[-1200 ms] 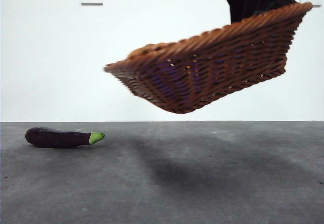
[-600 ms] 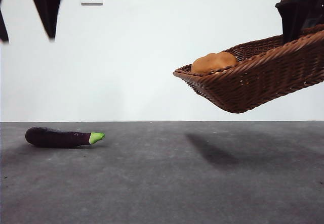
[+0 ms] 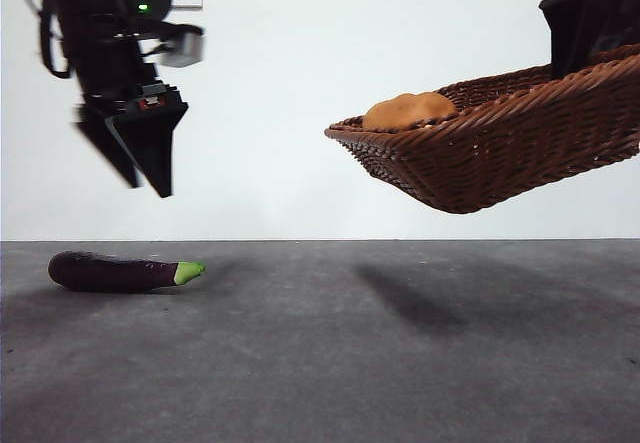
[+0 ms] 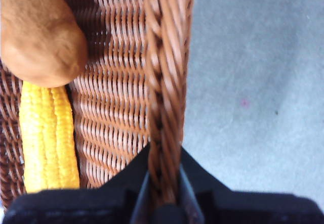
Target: Help me put the vegetables on the table into the basket
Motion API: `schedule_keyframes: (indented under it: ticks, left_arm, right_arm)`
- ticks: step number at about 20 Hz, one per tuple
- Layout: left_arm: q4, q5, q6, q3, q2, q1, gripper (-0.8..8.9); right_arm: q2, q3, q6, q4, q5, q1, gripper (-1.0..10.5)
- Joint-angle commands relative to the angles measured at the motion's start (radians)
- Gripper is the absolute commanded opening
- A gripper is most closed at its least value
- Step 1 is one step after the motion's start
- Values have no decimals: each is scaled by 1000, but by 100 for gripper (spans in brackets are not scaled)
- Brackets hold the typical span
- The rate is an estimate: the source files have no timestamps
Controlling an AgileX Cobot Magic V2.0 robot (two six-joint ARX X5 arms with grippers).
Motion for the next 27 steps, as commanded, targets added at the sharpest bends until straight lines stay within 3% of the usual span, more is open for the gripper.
schedule_keyframes:
  ticks: [1, 3, 5, 10, 16, 24, 27]
  left_arm:
    - [-6, -16, 385, -6, 15, 7, 564]
    - [-4, -96, 510, -6, 16, 1, 566]
    - [-5, -122, 563, -6, 24, 2, 567]
    - [-41, -169, 559, -6, 110, 28, 568]
    - [114, -171, 571, -6, 194, 35, 567]
    - [120, -152, 562, -6, 239, 53, 555]
    - [115, -80, 562, -6, 240, 63, 388]
  right_arm:
    - [-1, 2, -24, 22, -14, 2, -16]
    - [-1, 2, -34, 37, -14, 2, -16]
    - [-1, 2, -42, 56, -14, 2, -16]
    - [-1, 2, -64, 85, -14, 2, -16]
    - [-1, 2, -88, 79, -14, 2, -16]
    - [-1, 2, -90, 70, -14, 2, -16]
    - [-1, 2, -90, 78, -13, 2, -16]
